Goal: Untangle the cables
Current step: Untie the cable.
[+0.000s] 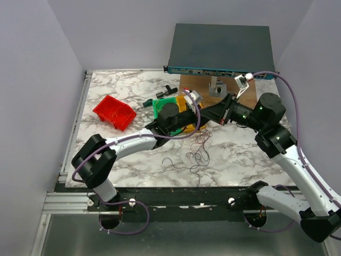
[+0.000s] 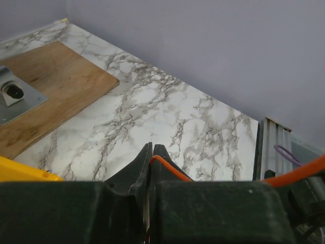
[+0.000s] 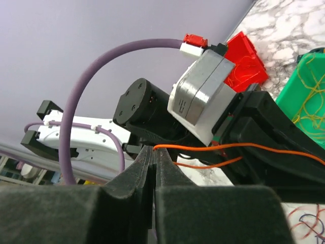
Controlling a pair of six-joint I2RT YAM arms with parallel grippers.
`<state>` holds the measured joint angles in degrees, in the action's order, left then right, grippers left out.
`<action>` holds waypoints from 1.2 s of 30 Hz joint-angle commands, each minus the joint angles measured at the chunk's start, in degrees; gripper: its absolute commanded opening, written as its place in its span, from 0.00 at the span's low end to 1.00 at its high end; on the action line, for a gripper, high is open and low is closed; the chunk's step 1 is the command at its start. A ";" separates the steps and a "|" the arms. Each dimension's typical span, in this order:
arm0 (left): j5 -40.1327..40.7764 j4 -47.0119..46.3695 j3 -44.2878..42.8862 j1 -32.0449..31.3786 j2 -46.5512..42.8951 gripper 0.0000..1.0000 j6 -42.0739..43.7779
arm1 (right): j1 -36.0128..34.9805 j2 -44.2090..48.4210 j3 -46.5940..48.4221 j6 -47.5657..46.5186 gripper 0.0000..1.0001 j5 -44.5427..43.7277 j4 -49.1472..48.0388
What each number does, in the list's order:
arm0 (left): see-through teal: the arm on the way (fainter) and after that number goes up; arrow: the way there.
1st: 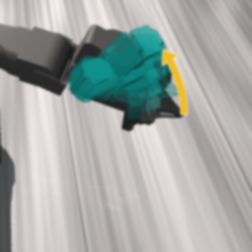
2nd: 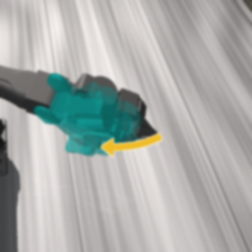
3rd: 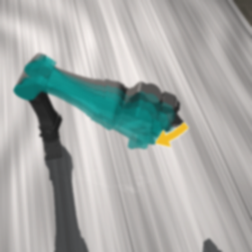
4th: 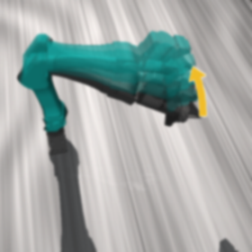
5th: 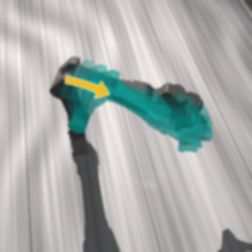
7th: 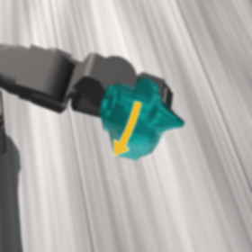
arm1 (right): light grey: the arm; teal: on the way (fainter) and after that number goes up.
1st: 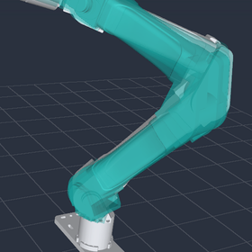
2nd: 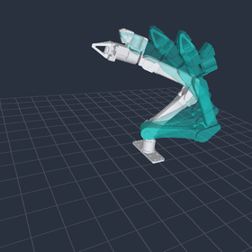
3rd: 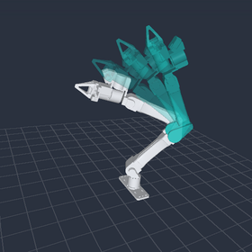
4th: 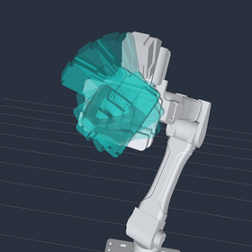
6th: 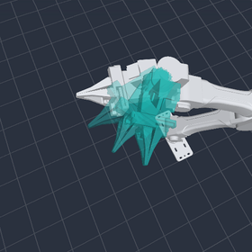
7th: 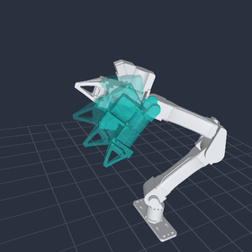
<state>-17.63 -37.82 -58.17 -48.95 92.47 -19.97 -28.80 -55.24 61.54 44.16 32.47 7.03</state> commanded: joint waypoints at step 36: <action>-12.82 14.98 1.09 12.16 -20.43 0.00 -13.80 | -8.54 -8.87 -32.89 -8.50 0.85 -30.38 -6.19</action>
<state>-29.67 -24.27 -54.96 -37.63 74.37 -34.37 -34.22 -63.33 27.29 35.53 7.79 -3.22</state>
